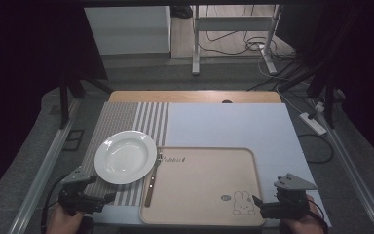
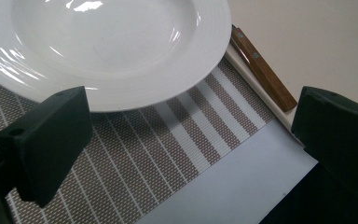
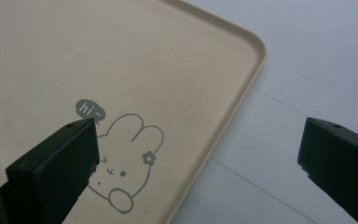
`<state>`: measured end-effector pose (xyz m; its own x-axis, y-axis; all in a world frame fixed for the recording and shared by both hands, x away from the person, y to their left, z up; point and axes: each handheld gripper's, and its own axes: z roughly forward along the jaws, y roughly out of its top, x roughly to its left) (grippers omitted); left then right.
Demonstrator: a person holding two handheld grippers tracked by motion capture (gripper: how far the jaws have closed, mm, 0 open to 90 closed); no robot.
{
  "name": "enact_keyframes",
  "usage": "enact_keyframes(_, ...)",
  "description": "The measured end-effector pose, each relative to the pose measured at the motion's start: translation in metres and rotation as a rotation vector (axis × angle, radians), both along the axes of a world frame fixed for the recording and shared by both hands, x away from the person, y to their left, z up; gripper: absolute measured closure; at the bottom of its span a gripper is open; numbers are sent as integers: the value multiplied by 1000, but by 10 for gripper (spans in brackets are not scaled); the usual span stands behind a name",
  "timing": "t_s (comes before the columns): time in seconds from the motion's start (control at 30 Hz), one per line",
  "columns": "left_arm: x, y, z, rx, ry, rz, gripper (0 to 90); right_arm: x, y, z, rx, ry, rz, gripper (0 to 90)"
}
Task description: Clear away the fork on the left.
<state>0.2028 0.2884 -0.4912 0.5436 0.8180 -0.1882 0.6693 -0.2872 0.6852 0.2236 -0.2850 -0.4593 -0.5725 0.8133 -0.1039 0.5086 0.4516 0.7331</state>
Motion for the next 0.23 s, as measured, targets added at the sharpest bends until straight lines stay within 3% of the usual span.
enact_keyframes(0.23,1,1,0,-6,7,-5,0,0,0,0,-7,5,4,0)
